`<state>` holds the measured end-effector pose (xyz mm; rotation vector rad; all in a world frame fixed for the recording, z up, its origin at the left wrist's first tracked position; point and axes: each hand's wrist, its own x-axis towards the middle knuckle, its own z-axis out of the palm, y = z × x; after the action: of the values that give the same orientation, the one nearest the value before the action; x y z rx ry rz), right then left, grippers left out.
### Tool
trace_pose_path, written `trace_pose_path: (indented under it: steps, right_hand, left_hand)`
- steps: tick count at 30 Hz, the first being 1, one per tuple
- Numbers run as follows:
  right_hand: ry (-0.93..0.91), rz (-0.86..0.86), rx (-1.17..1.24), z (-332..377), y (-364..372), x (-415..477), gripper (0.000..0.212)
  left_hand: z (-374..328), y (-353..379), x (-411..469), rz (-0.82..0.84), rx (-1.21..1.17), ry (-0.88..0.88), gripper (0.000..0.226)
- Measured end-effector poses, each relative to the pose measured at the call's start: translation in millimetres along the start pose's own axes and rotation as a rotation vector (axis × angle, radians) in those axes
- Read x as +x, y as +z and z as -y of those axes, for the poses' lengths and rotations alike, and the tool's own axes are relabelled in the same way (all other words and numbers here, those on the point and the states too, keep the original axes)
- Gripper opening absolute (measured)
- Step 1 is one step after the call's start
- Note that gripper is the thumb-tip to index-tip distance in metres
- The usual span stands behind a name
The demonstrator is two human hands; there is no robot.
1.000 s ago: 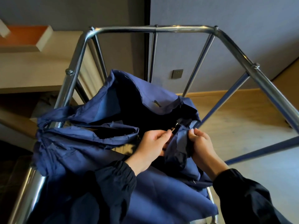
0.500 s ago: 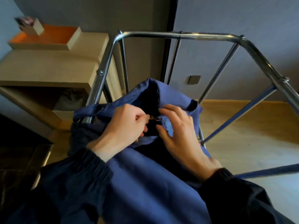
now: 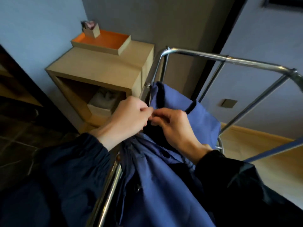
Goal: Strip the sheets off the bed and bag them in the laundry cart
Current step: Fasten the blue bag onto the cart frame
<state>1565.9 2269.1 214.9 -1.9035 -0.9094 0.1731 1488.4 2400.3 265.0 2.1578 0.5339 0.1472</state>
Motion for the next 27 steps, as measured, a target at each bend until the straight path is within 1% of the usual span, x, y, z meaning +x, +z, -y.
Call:
trace_pose_path:
  steps: [1,3,4,5,6,7,8,9,10,12,13,15,16,19,21,24,25,26,27]
  right_hand:
    - [0.078,0.021,0.026,-4.7,7.9,0.1,0.01]
    - [0.179,0.038,0.127,-6.7,14.8,6.6,0.012]
    - [0.186,0.029,0.175,-2.6,14.1,13.3,0.014]
    - [0.166,0.015,0.206,4.8,11.2,23.3,0.017]
    - [0.132,0.014,0.224,14.7,7.2,34.5,0.019]
    - [0.096,0.032,0.226,26.0,3.4,44.0,0.021]
    - [0.062,0.069,0.224,38.1,0.1,51.1,0.021]
    - [0.027,0.113,0.221,50.0,-1.0,56.4,0.021]
    - [-0.002,0.168,0.208,61.7,1.1,60.1,0.02]
    - [-0.059,0.294,0.146,79.8,17.1,68.0,0.017]
    - [-0.06,0.349,0.14,85.7,30.3,72.0,0.015]
    - [0.004,0.4,0.158,87.8,60.1,79.3,0.016]
    - [0.034,0.421,0.133,83.5,74.5,82.3,0.018]
    - [0.055,0.574,-0.106,64.2,100.4,86.7,0.021]
    - [0.074,0.696,-0.178,58.8,101.1,93.3,0.026]
    - [0.051,0.887,-0.295,66.7,100.0,106.0,0.031]
    - [0.047,0.932,-0.347,69.2,100.9,109.3,0.036]
    - [0.055,0.966,-0.384,71.7,102.4,111.5,0.039]
    - [0.065,0.993,-0.426,75.1,104.4,112.5,0.037]
  left_hand:
    - [9.8,-3.1,-2.9,-0.042,0.013,0.012,0.038]
    - [28.6,-11.0,-5.8,-0.218,-0.002,0.025,0.032]
    - [41.9,-12.3,-6.6,-0.29,-0.005,-0.009,0.027]
    - [55.1,-10.3,-6.8,-0.319,0.003,-0.092,0.026]
    - [68.4,-5.1,-7.7,-0.288,-0.008,-0.212,0.032]
    - [79.9,2.8,-9.2,-0.217,-0.076,-0.316,0.041]
    - [90.0,12.2,-11.4,-0.152,-0.199,-0.368,0.045]
    - [96.0,20.0,-14.0,-0.134,-0.328,-0.375,0.042]
    - [97.2,23.7,-16.7,-0.148,-0.426,-0.356,0.036]
    - [96.8,24.3,-19.8,-0.207,-0.484,-0.317,0.031]
    - [97.4,24.0,-21.5,-0.249,-0.483,-0.322,0.032]
    - [97.9,21.2,-25.1,-0.334,-0.494,-0.364,0.031]
    - [98.7,20.3,-26.3,-0.356,-0.509,-0.384,0.03]
    - [99.8,19.6,-27.7,-0.369,-0.549,-0.438,0.027]
    - [99.7,18.6,-30.3,-0.384,-0.598,-0.446,0.033]
    - [100.8,20.6,-32.0,-0.427,-0.74,-0.471,0.048]
    - [103.4,21.8,-32.3,-0.434,-0.785,-0.503,0.046]
    - [108.0,21.5,-33.4,-0.433,-0.826,-0.519,0.037]
    - [114.8,20.7,-34.7,-0.414,-0.861,-0.516,0.026]
